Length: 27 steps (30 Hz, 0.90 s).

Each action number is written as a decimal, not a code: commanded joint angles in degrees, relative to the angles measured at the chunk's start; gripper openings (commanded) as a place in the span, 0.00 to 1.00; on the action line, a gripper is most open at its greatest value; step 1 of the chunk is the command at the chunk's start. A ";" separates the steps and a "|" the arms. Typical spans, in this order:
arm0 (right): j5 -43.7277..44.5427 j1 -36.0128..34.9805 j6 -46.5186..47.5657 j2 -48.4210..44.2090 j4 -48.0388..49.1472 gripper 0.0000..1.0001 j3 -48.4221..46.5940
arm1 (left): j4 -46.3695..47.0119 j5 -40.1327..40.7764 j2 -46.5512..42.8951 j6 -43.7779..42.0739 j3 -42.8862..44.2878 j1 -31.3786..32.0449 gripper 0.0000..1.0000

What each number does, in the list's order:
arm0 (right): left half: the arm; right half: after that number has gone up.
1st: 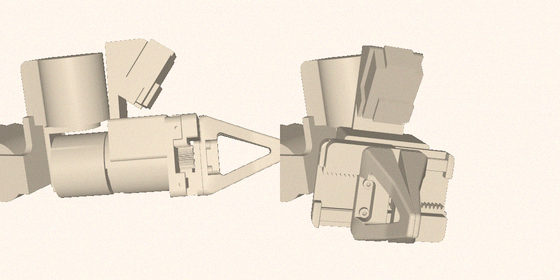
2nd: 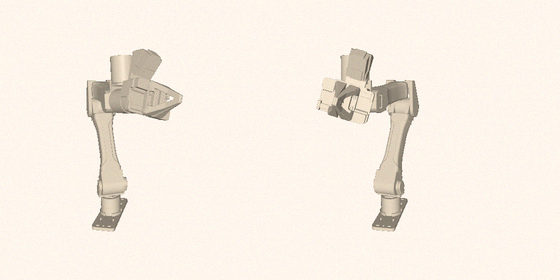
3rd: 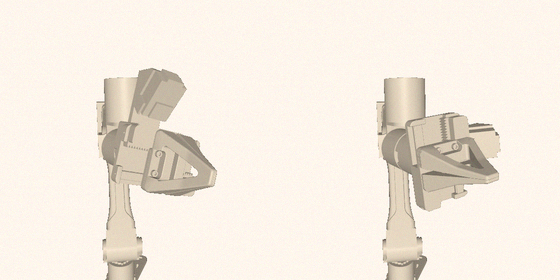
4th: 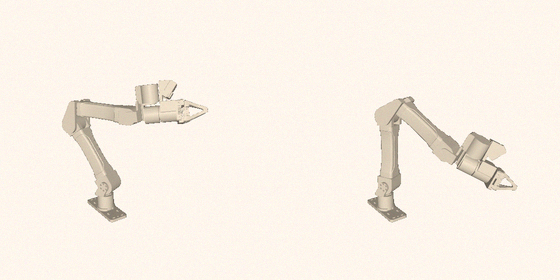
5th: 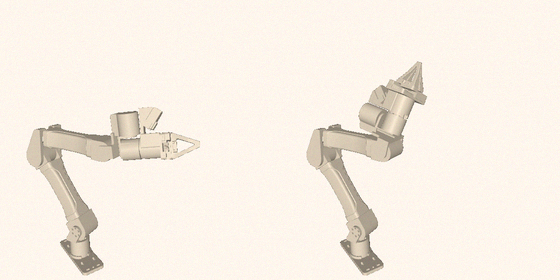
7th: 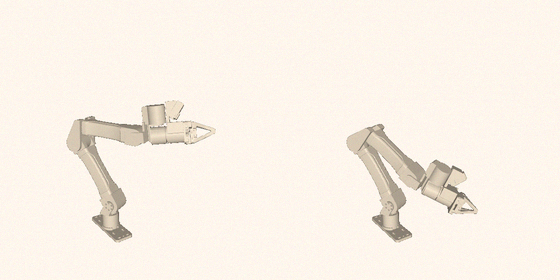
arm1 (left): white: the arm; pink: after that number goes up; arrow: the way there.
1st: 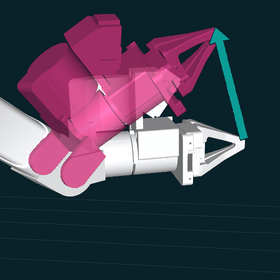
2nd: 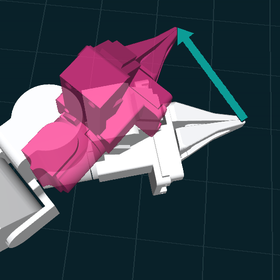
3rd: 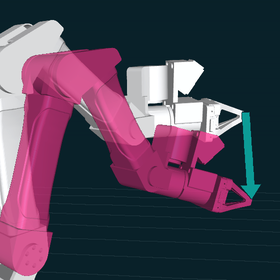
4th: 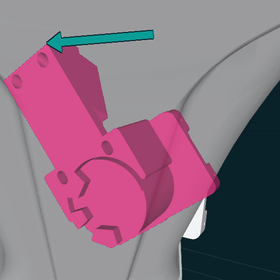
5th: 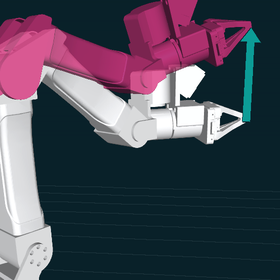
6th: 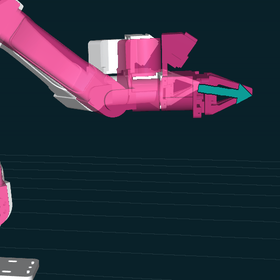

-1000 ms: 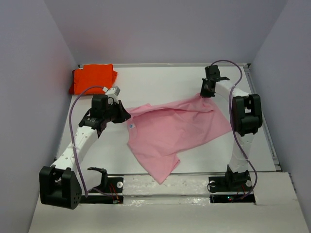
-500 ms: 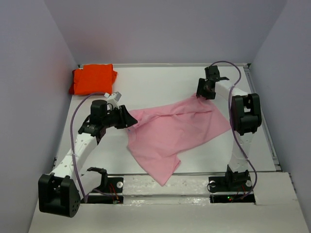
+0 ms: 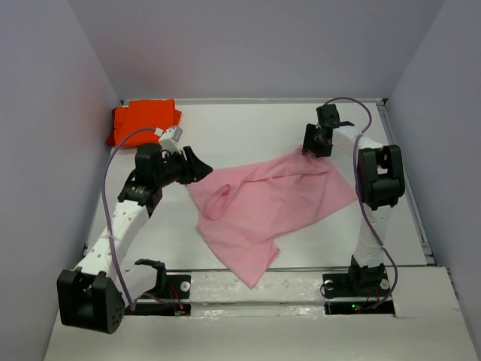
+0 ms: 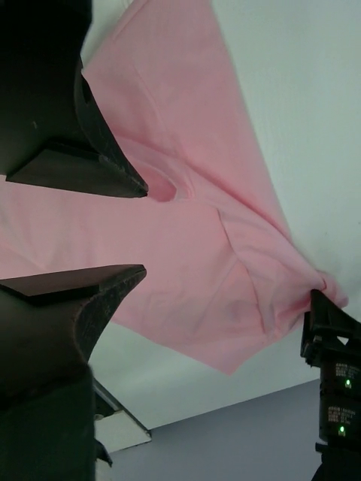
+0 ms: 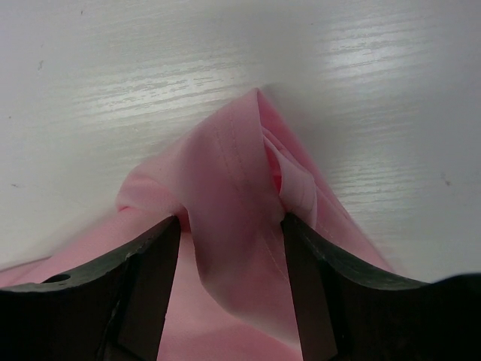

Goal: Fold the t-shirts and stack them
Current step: Flatten out the tshirt

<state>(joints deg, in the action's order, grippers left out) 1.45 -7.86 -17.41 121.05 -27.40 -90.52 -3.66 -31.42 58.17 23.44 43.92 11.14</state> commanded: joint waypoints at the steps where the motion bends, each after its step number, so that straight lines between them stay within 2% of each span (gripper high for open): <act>1: -1.01 0.30 0.18 -3.10 1.38 0.63 1.05 | 8.48 1.28 9.47 0.29 0.64 0.11 0.49; 8: -4.00 0.30 0.01 -3.81 1.64 0.62 0.87 | 12.71 4.79 21.61 1.52 0.28 0.38 0.48; 13: -4.53 0.30 -0.17 -4.16 1.82 0.62 0.52 | 14.55 6.81 24.00 3.27 0.29 1.43 0.46; 21: -5.32 0.30 -0.43 -3.89 2.09 0.62 0.52 | 17.20 7.86 27.08 6.62 0.29 11.00 0.46; 27: -5.23 0.30 -0.26 -5.57 2.09 0.62 0.52 | 20.44 8.21 32.35 8.02 -0.50 13.56 0.45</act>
<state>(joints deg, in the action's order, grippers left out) -3.03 -7.86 -17.63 120.07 -26.98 -89.91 12.58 -23.90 89.01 30.02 43.59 24.29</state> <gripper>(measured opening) 0.623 0.453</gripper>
